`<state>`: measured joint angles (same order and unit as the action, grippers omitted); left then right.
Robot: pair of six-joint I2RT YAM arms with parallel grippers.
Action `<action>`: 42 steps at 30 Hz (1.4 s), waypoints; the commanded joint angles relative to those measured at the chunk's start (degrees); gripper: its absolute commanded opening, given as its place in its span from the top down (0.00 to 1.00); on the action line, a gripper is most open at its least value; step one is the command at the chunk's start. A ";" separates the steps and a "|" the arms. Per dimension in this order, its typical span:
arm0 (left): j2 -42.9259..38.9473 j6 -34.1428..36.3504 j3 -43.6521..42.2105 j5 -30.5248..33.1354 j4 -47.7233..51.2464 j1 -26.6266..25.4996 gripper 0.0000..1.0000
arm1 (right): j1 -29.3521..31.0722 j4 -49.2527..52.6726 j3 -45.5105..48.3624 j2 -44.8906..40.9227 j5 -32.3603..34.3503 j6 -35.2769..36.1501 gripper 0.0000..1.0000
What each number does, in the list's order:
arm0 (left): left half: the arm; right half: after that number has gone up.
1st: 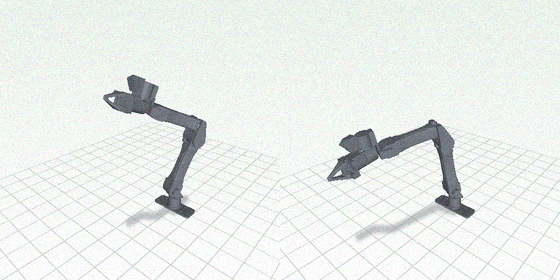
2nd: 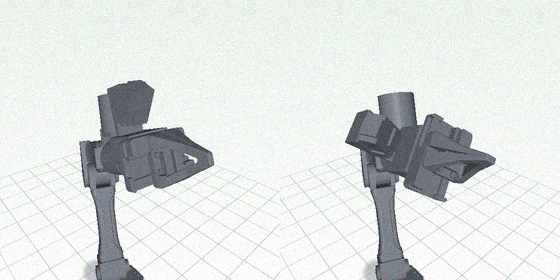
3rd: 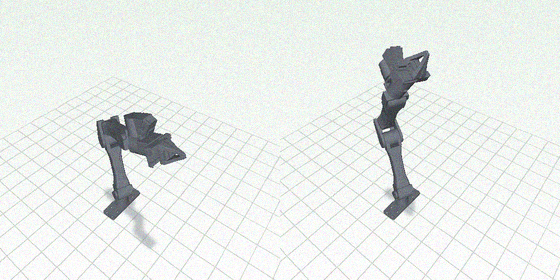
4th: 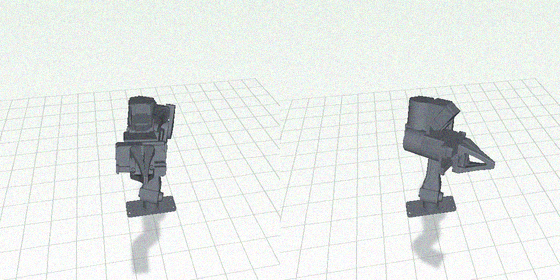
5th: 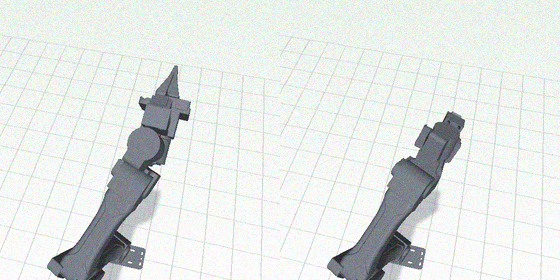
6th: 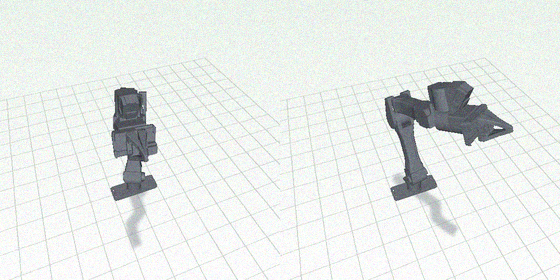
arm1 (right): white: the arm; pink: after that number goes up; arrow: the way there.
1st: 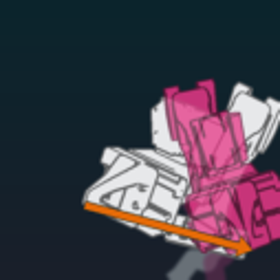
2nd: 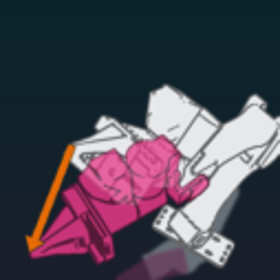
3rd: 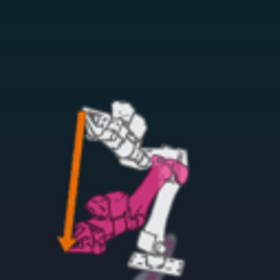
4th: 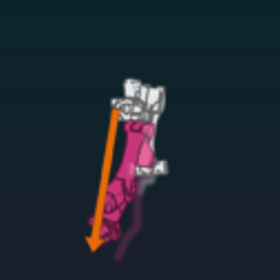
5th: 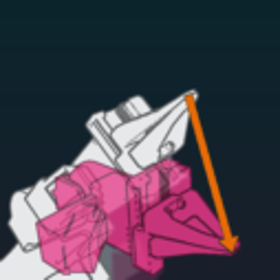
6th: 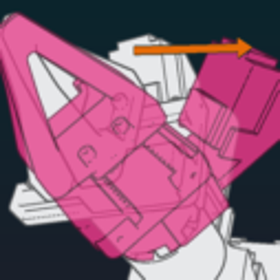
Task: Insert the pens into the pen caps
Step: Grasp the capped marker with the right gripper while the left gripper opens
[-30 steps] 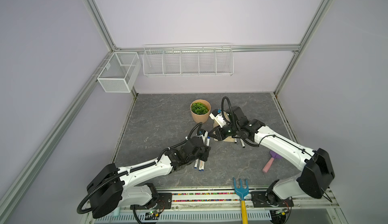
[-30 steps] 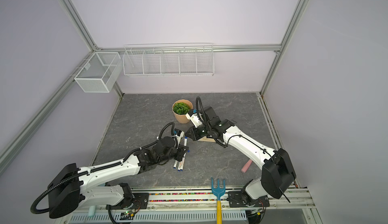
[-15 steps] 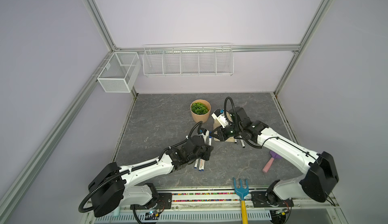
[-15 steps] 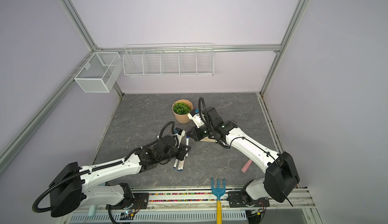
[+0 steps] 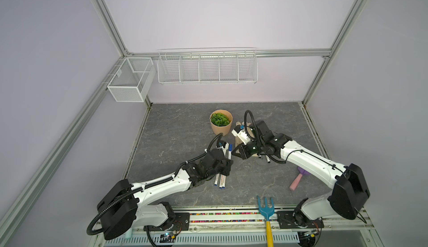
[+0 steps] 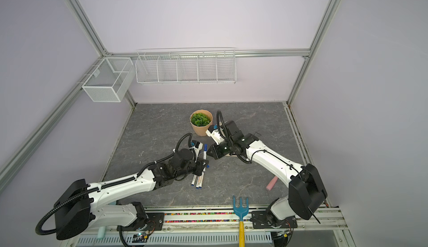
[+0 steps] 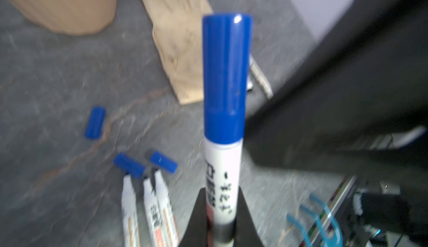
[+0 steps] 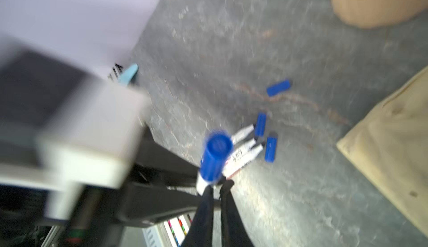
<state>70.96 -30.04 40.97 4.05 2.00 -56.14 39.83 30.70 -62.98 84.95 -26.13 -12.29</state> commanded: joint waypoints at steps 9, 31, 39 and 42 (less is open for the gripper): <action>-1.39 -2.34 2.63 -2.34 -23.44 0.07 1.00 | 0.19 9.45 -0.06 -1.96 -0.37 -0.14 0.79; -1.28 -4.55 -3.00 -0.86 -21.69 -1.69 1.00 | -3.24 -8.97 -1.99 -12.20 1.02 -7.22 0.53; -1.20 -4.24 -3.00 -0.95 -21.07 -1.87 1.00 | -2.06 -11.84 -3.90 -9.13 0.03 -8.60 0.57; -1.28 -4.07 -2.91 -0.98 -20.98 -1.87 1.00 | -1.54 -12.32 -3.90 -8.23 -0.33 -8.72 0.65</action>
<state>69.43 -34.46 38.28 3.11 -18.59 -57.74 37.69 20.32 -65.78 75.83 -25.54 -20.27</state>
